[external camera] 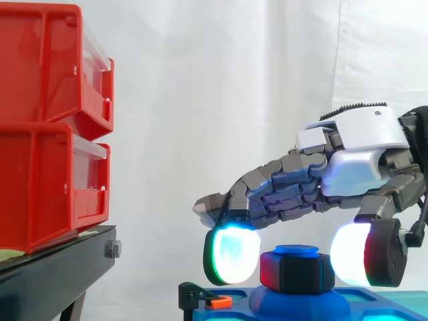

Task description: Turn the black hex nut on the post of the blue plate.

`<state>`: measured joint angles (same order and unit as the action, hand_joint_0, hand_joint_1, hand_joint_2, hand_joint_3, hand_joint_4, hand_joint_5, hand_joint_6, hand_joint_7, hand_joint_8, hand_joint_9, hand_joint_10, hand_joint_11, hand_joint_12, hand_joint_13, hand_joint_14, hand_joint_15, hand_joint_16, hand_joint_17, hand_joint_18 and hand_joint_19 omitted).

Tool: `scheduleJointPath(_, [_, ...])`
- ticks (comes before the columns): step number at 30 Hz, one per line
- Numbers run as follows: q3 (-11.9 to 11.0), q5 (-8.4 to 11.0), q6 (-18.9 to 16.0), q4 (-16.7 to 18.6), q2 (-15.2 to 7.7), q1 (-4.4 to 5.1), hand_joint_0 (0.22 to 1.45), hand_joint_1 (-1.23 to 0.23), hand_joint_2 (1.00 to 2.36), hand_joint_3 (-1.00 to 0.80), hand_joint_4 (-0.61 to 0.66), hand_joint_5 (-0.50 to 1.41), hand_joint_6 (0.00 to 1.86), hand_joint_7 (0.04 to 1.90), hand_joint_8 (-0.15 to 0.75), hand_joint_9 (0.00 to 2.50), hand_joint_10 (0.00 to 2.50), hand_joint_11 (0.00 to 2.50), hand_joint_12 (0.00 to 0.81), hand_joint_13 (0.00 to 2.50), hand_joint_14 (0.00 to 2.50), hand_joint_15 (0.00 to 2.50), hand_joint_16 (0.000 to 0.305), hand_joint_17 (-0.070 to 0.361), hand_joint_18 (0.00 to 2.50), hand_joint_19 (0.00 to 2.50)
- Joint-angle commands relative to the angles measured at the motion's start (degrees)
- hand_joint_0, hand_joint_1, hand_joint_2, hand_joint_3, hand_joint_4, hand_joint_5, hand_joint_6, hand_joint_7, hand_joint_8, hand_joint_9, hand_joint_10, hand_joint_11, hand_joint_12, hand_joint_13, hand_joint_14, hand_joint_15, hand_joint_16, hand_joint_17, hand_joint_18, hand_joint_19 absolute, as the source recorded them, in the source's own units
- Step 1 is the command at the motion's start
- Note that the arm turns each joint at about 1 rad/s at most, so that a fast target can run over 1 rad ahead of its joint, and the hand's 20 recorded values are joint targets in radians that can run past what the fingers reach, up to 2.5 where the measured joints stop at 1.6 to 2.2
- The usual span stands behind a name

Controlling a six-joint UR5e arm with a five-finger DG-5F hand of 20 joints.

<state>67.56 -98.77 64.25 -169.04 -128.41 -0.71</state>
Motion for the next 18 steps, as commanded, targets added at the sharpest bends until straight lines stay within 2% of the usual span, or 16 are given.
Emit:
scheduleJointPath(1, [0.0, 0.24, 0.0, -0.1, 0.0, 0.1, 0.39, -0.77, 1.0, -0.5, 0.22, -0.26, 0.5, 0.96, 0.205, 0.0, 0.0, 0.0, 0.376, 0.02, 0.0, 0.0, 0.054, 0.121, 0.0, 0.0])
scheduleJointPath(6, [2.0, 0.6, -0.3, 1.5, 0.0, 0.18, 0.39, -0.75, 1.0, -0.5, 0.22, -0.26, 0.5, 0.96, 0.204, 0.0, 0.0, 0.0, 0.375, 0.02, 0.0, 0.0, 0.054, 0.121, 0.0, 0.0])
scheduleJointPath(18, [2.1, 0.6, -0.5, 2.0, 0.0, 0.18, 0.39, -0.74, 1.0, -0.5, 0.21, -0.26, 0.5, 0.96, 0.203, 0.0, 0.0, 0.0, 0.374, 0.02, 0.0, 0.0, 0.053, 0.12, 0.0, 0.0])
